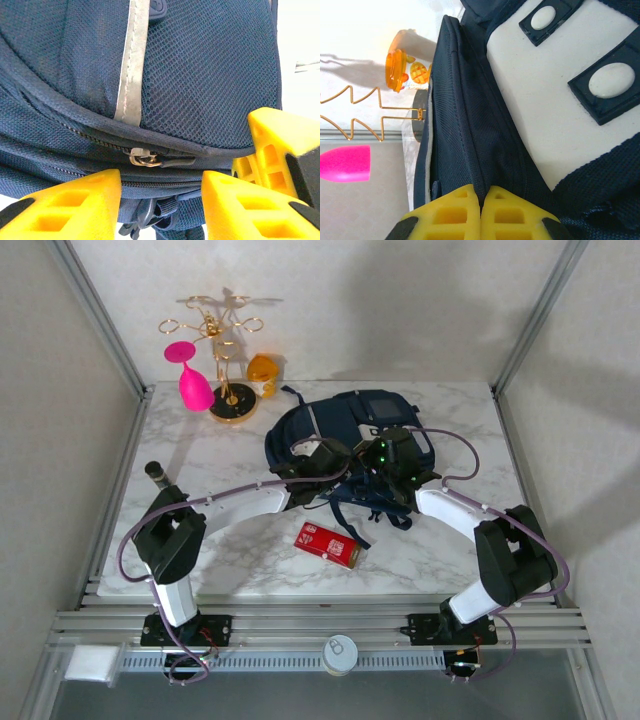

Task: Pack books, pencil case, and school supplies into a backpack

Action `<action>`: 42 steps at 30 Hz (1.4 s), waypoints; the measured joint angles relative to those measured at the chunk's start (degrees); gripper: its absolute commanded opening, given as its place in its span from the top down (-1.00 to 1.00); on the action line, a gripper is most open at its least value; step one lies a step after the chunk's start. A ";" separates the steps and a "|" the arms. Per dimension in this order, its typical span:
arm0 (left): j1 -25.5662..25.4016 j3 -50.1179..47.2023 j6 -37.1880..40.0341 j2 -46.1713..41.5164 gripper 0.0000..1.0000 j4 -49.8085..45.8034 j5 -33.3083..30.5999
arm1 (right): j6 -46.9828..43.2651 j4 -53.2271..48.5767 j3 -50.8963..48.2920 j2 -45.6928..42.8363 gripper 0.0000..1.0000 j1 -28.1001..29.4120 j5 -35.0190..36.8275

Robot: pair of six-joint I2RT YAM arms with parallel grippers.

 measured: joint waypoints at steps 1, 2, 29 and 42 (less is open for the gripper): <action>0.04 0.15 0.02 0.13 0.07 -0.04 0.00 | 0.02 0.04 0.00 0.00 1.00 0.00 -0.04; 0.17 0.63 0.02 0.50 0.07 -0.24 -0.02 | 0.04 0.07 0.00 0.00 1.00 0.00 -0.07; 2.78 -0.33 10.49 -4.44 0.19 -7.85 1.33 | 0.22 0.85 -0.02 0.00 1.00 -0.15 -0.57; 2.80 7.48 21.35 -1.38 0.17 -14.58 1.70 | 0.22 0.85 -0.02 0.00 1.00 -0.15 -0.59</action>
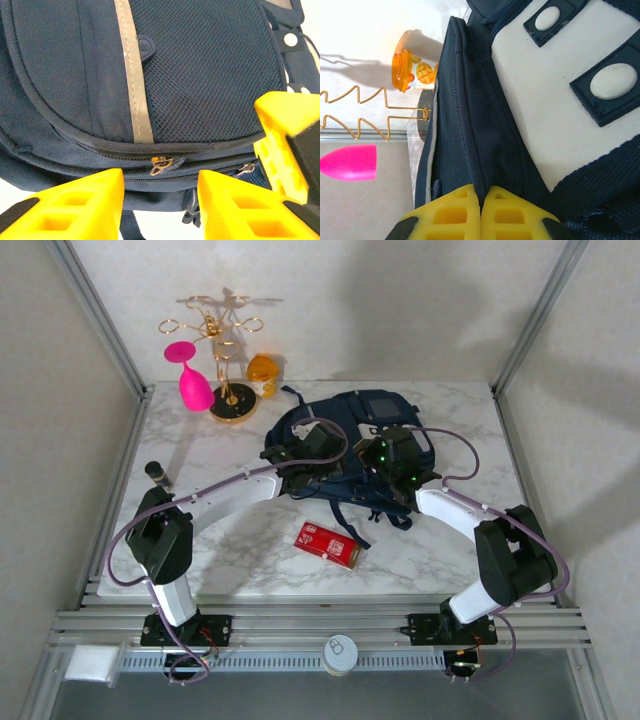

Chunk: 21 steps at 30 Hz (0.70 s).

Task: Pack books, pencil case, and school supplies into a backpack

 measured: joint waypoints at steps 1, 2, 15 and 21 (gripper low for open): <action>-0.02 0.00 0.17 0.02 0.18 -0.07 0.31 | 0.00 0.00 0.00 0.00 1.00 0.00 0.00; -0.02 0.00 0.20 0.07 0.18 -0.02 0.72 | 0.02 0.00 0.00 0.00 1.00 0.00 0.00; -0.07 0.09 -5.81 5.11 0.18 5.51 1.31 | 0.26 0.04 0.00 0.00 1.00 0.00 0.04; -0.48 -0.83 -9.75 5.42 0.35 9.44 -0.48 | 0.55 0.70 0.00 0.02 1.00 -0.22 0.61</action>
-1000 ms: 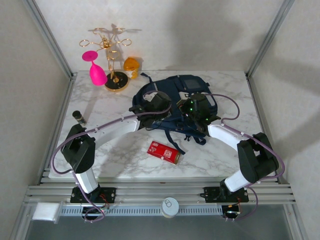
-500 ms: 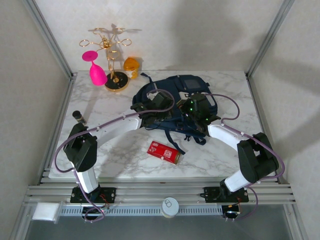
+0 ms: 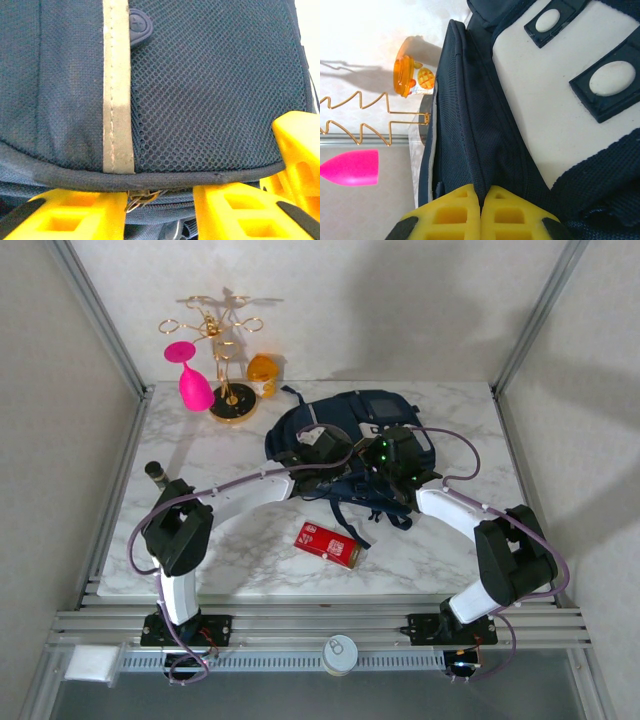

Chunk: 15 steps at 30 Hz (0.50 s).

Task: Pack books, pencil case, and school supplies into a backpack

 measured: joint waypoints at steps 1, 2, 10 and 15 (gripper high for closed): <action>-0.17 -0.07 -0.72 0.04 0.42 0.57 -0.48 | 0.09 0.15 0.00 -0.02 1.00 -0.02 0.07; -0.31 -0.37 -1.31 0.04 0.49 1.44 -1.03 | 0.13 0.26 0.00 -0.02 1.00 -0.07 0.09; -0.35 -2.54 -2.60 0.09 0.89 6.32 -2.93 | 0.15 0.85 -0.13 0.00 1.00 -0.37 0.55; -0.31 -3.78 -1.38 -0.48 1.00 8.02 -2.78 | 0.09 0.96 -0.17 0.00 1.00 -0.94 0.15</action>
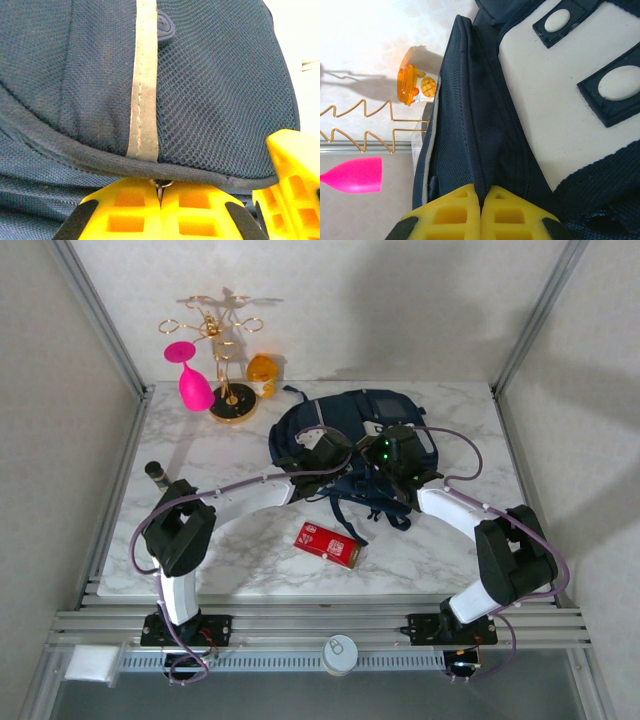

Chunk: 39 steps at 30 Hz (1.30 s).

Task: Pack books, pencil case, and school supplies into a backpack

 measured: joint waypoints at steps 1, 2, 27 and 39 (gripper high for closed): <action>0.02 -0.50 0.42 -0.35 1.00 0.24 0.26 | -0.02 -0.04 -0.02 0.00 1.00 -0.13 -0.35; 0.09 -1.14 1.09 -0.87 1.00 0.46 0.72 | -0.04 -0.17 -0.02 -0.02 1.00 -0.46 -1.03; 5.90 -7.52 32.35 -8.55 1.00 -3.19 15.85 | -17.07 -18.88 16.04 8.37 0.33 -11.06 -21.64; 5.92 -7.52 32.54 -8.57 1.00 -4.07 17.70 | -6.75 -18.64 7.50 -0.87 -0.27 -2.32 -13.60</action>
